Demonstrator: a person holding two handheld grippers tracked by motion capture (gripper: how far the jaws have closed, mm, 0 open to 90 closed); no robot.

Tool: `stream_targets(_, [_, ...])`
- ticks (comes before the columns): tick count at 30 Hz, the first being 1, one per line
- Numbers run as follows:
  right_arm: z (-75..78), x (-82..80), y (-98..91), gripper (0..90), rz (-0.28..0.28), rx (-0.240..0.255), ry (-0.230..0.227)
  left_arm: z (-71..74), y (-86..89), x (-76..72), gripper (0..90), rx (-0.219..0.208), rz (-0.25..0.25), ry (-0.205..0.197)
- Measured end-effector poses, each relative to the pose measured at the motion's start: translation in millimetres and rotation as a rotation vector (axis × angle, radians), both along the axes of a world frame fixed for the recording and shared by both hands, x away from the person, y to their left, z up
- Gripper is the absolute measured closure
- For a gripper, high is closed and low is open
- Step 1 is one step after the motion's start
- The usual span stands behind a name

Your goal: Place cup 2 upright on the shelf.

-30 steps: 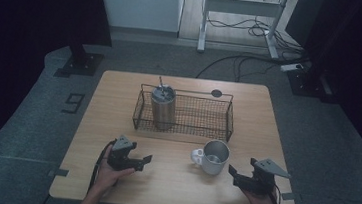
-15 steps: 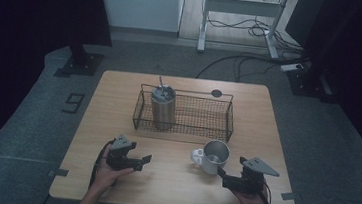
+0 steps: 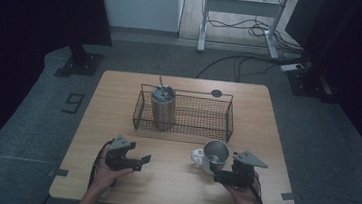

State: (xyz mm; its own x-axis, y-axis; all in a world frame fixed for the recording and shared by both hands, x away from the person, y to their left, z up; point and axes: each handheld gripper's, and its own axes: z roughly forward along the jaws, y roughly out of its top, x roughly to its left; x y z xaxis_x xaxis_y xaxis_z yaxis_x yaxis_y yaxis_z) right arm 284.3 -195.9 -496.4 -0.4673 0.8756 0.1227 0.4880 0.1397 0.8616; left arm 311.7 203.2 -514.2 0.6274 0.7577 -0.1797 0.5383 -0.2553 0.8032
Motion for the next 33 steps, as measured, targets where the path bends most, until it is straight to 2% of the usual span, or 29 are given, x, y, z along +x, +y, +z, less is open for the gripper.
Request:
stream_targets(5, [-0.1,6.1,6.2,0.0,-0.005,-0.014,0.000,-0.9,-0.4,-0.1,14.8,-0.001,-0.001,0.004])
stream_targets(10, [-3.7,12.8,16.2,0.0,-0.001,-0.051,0.004,-4.5,-4.4,-1.1,14.9,0.010,-0.014,0.009])
stream_targets(11, [-6.1,18.4,21.5,0.0,0.000,-0.054,0.011,-5.4,-5.6,-1.4,14.9,0.013,-0.017,0.011])
stream_targets(17, [-11.6,26.5,26.7,0.0,-0.001,-0.039,0.023,-6.7,-7.1,-2.0,15.0,0.024,-0.019,0.006])
stream_targets(20, [-13.1,28.5,29.0,0.1,0.003,-0.055,0.023,-6.0,-5.8,-2.0,15.0,0.021,-0.016,0.002])
stream_targets(22, [-15.0,28.9,31.2,5.5,-0.004,-0.084,0.021,-6.1,-5.4,-2.1,15.1,0.022,-0.015,0.002])
stream_targets(26, [-15.0,28.3,32.8,6.6,-0.004,-0.105,0.008,-6.9,-5.7,-2.1,15.2,0.026,-0.019,0.004])
stream_targets(33, [-13.2,28.7,31.7,7.0,0.011,-0.121,0.014,-6.6,-5.2,-2.4,15.2,0.021,-0.020,0.005])
